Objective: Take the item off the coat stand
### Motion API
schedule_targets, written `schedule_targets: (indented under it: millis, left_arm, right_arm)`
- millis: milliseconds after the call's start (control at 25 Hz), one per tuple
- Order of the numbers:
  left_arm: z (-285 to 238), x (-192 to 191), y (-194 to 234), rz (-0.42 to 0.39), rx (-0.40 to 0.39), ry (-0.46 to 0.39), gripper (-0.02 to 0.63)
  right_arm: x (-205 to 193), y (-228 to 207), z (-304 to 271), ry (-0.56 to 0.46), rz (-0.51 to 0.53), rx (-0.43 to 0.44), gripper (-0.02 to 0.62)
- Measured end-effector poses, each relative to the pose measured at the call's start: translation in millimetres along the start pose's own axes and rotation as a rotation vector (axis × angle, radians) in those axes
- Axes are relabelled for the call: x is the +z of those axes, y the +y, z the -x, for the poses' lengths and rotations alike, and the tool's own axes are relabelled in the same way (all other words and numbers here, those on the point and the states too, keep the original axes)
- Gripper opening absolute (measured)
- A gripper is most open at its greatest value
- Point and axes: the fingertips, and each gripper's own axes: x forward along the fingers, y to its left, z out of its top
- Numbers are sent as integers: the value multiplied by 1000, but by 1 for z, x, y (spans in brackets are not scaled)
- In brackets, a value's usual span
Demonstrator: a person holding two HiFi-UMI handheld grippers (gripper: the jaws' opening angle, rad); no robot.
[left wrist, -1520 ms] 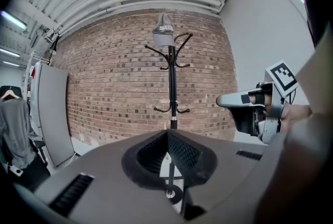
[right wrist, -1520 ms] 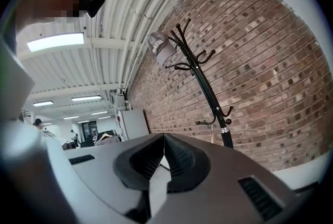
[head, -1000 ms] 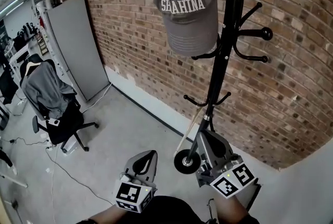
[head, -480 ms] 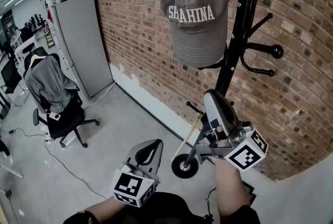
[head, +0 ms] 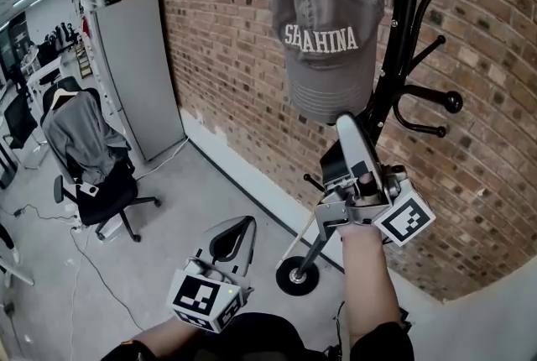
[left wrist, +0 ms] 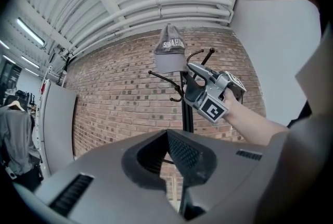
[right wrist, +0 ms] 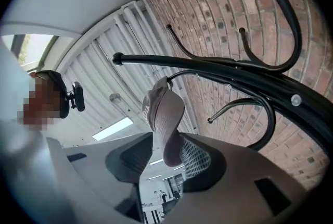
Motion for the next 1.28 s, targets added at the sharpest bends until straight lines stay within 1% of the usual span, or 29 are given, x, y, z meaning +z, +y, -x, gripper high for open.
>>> schedule_targets:
  millis: [280, 440, 480, 520, 560, 680, 840, 960, 1040, 1160, 1280]
  left_arm:
    - [7, 0, 11, -2, 18, 10, 32]
    - [16, -4, 21, 11, 37, 13, 32]
    - [18, -6, 24, 14, 42, 13, 32]
    - [21, -7, 26, 17, 45, 12, 32]
    - [23, -9, 29, 21, 47, 10, 32]
    - [29, -11, 38, 38, 54, 10, 32]
    - [39, -12, 55, 60, 76, 3, 32]
    - [49, -14, 69, 78, 100, -1, 32]
    - [58, -15, 78, 89, 121, -2, 32]
    - [71, -23, 99, 100, 160, 9, 32]
    - [88, -36, 125, 121, 220, 27, 32]
  right_arm:
    - [16, 6, -19, -76, 15, 84, 140]
    - [21, 25, -28, -85, 38, 152, 136]
    - [22, 31, -30, -87, 48, 164, 112]
    - [22, 36, -31, -90, 60, 173, 52]
    - [22, 42, -32, -90, 75, 181, 39]
    - [24, 56, -43, -79, 120, 207, 35]
    - [20, 78, -71, -52, 164, 239, 35]
    - [3, 94, -93, -6, 183, 260, 32]
    - [-13, 101, -102, 22, 167, 266, 31]
    - [-50, 102, -105, 61, 108, 268, 31]
    - [-98, 94, -98, 106, -13, 260, 31]
